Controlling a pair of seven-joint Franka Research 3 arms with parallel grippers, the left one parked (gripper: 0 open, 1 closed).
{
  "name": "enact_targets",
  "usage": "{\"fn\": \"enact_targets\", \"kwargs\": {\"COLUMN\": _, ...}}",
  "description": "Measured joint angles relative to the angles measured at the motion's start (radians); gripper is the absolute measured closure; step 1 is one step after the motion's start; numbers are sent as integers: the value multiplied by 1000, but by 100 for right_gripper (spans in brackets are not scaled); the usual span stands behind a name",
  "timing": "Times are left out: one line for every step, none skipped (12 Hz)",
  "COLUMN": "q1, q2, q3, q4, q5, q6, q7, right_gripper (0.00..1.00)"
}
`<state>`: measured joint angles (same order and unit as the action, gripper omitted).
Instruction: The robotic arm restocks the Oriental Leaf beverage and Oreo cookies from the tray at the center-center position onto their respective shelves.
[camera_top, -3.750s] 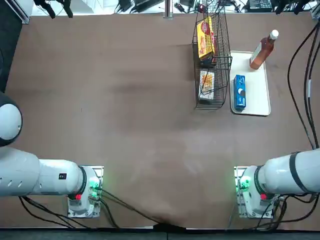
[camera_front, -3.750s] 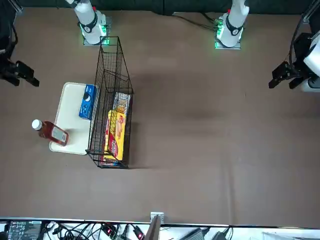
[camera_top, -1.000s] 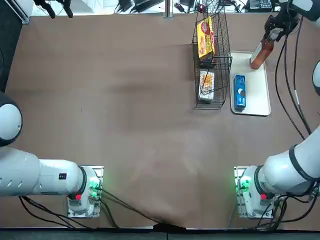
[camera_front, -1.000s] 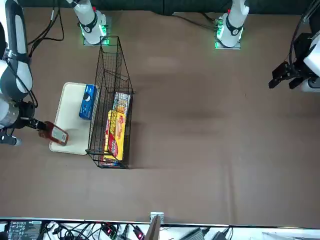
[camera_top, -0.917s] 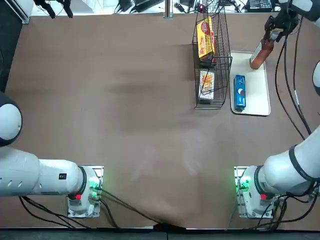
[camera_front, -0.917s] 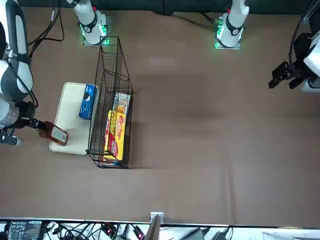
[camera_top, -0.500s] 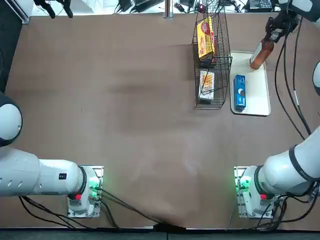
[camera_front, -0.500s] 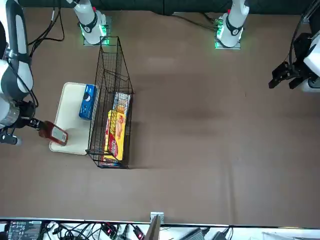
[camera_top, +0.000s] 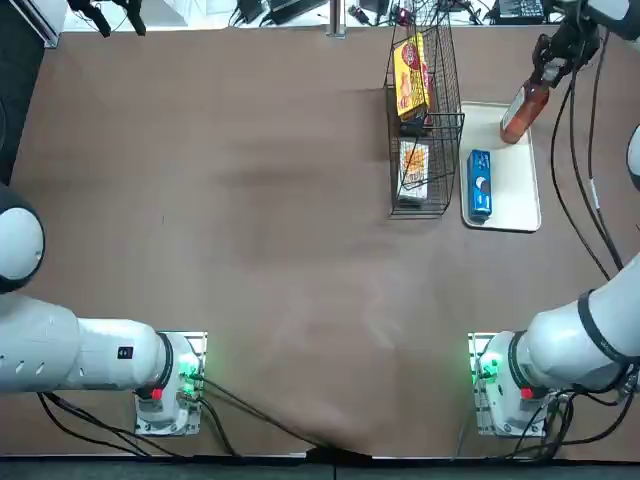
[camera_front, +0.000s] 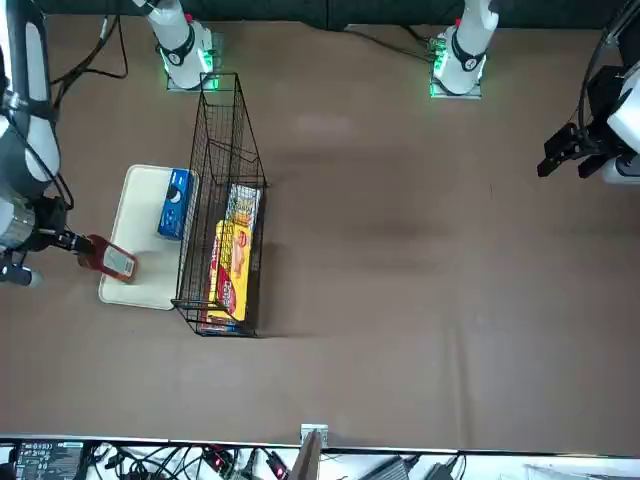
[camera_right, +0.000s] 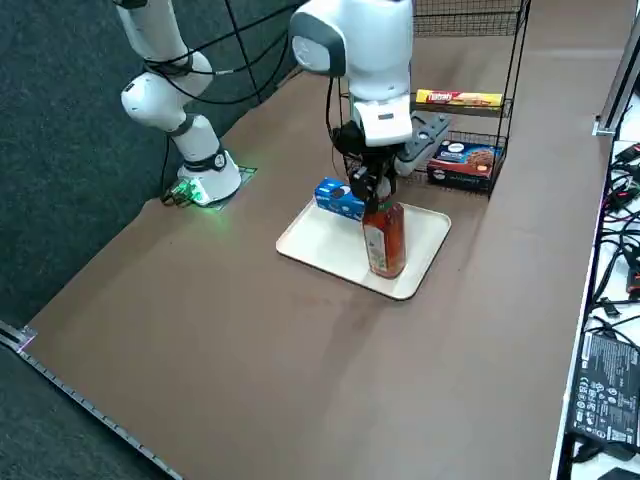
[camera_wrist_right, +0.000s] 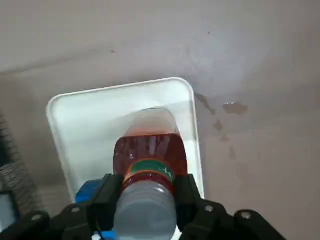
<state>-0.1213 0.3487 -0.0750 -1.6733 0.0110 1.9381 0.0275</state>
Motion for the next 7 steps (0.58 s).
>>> {"fn": "enact_targets", "kwargs": {"q1": 0, "q2": -10, "q3": 0, "q4": 17, "q5": 19, "q6": -31, "q7": 0, "right_gripper": 42}}
{"fn": "enact_targets", "kwargs": {"q1": 1, "q2": -24, "q3": 1, "q4": 39, "q5": 41, "q6": -66, "q7": 0, "right_gripper": 42}}
{"fn": "enact_targets", "kwargs": {"q1": 3, "q2": -41, "q3": 3, "q4": 63, "q5": 64, "q6": -103, "q7": 0, "right_gripper": 42}}
{"fn": "enact_targets", "kwargs": {"q1": 4, "q2": -62, "q3": 6, "q4": 85, "q5": 85, "q6": -139, "q7": -1, "right_gripper": 42}}
{"fn": "enact_targets", "kwargs": {"q1": 6, "q2": -85, "q3": 8, "q4": 103, "q5": 106, "q6": -171, "q7": -1, "right_gripper": 42}}
{"fn": "enact_targets", "kwargs": {"q1": 9, "q2": -138, "q3": 11, "q4": 123, "q5": 151, "q6": -222, "q7": -2, "right_gripper": 42}}
{"fn": "enact_targets", "kwargs": {"q1": 10, "q2": -168, "q3": 13, "q4": 127, "q5": 172, "q6": -243, "q7": -2, "right_gripper": 42}}
